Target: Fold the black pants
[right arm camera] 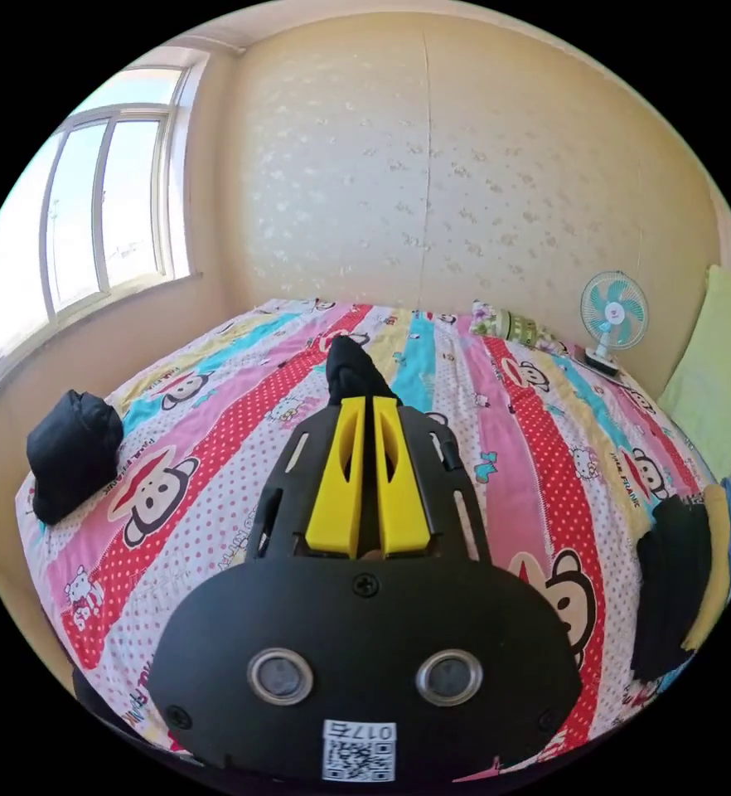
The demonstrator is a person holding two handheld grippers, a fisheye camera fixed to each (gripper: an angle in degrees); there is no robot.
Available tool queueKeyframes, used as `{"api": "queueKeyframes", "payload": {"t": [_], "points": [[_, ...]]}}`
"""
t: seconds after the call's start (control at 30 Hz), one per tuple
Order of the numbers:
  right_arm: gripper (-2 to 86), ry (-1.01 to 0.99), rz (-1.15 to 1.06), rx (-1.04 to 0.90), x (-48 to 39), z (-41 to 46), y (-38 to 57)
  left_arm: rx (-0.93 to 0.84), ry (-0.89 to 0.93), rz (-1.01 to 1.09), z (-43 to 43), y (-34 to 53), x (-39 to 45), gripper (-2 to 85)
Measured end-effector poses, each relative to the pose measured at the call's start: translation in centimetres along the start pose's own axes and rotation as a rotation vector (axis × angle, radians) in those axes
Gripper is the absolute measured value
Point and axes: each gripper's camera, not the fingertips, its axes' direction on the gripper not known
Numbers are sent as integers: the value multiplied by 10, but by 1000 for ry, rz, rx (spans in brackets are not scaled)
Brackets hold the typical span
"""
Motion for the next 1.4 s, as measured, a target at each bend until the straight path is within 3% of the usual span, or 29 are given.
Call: {"api": "queueKeyframes", "payload": {"t": [0.13, 0.17, 0.27, 0.3, 0.43, 0.57, 0.63, 0.7, 0.83, 0.93, 1.07, 1.13, 1.2, 1.27, 1.4], "points": [[34, 74, 53, -75, -15, 57, -4, 78, 202, -122, -5, -6, -41, 18], [39, 116, -41, -172, -29, 100, 6, 72, 263, -182, -3, -5, -57, 13], [63, 0, -249, -556, -51, 197, 49, 38, 434, -274, 5, -2, -88, 10], [64, 9, -276, -496, -54, 192, 54, 36, 442, -273, 5, -2, -89, 10], [66, -58, -244, -378, -37, 141, 58, -1, 319, -215, 5, -11, -77, 8], [77, -232, -263, -338, 14, 44, 109, -23, 347, -253, 13, -16, -82, 7], [82, -278, -307, -433, 39, 24, 160, -34, 350, -269, 16, -16, -84, 8], [81, -224, -351, -694, 76, 29, 242, -54, 321, -270, 16, -17, -82, 11], [73, -424, -45, -536, 158, -31, 286, -108, 198, -189, 13, -16, -52, 31], [91, -506, 79, -387, 208, -74, 320, 106, 27, -166, -12, -4, -30, 63], [147, -621, 159, -434, 257, -72, 362, 420, 106, -125, -24, 5, -19, 119], [169, -703, 173, -489, 268, -57, 380, 348, 96, -188, -2, -2, -28, 171], [173, -651, 157, -485, 278, -55, 394, 184, 50, -244, 31, -8, -36, 181], [172, -688, 145, -515, 281, -54, 399, 168, -89, -219, 39, -4, -20, 162], [116, -640, 157, -515, 290, -51, 429, 129, -154, -203, 51, 4, 4, 129]]}}
